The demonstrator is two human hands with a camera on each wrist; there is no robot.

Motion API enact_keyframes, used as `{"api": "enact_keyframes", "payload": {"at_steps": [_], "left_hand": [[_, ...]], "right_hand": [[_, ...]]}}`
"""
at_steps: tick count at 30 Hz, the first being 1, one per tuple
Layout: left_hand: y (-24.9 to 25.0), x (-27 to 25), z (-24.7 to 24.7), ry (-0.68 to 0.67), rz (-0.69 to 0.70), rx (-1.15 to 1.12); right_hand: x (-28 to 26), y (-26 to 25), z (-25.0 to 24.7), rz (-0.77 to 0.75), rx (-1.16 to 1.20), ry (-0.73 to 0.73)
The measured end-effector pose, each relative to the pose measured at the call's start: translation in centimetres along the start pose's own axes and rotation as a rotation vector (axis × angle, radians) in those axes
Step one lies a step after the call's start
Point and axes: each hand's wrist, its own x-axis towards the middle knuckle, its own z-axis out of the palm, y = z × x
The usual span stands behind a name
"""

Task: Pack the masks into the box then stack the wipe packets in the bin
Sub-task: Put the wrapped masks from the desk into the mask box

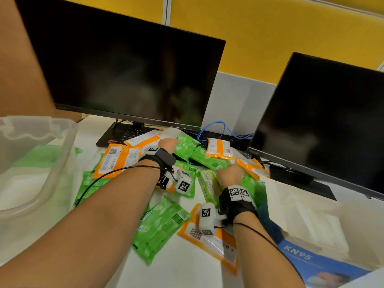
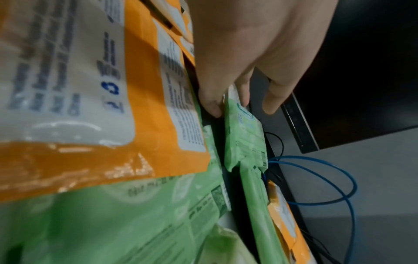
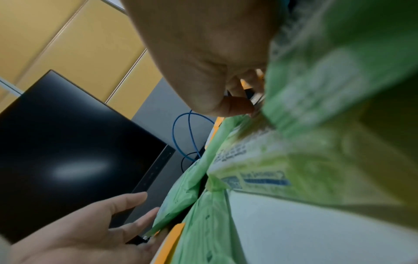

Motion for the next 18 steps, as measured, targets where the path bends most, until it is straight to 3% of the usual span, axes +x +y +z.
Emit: {"api": "enact_keyframes", "payload": {"at_steps": [6,10,14,18], "left_hand": [[0.5,-0.2,0.4,0.034,-0.027,-0.140],[1.4,0.1,0.4,0.065,-0.003,-0.139],[1.1,0.5,-0.4,-0.017,-0.027,-0.004],[0.6,0.2,-0.5,0.075,0.024,0.068]], "right_hand": [[1.1,-0.1,0.8,-0.020,-0.407,-0.153],[1.5,-0.2,0.8,0.063,-0.407,-0.219],[1.3,-0.2,0.7,0.025,-0.349,-0.296],[1.2,-0.2,0.6,0.032,-0.265,-0.288]]}}
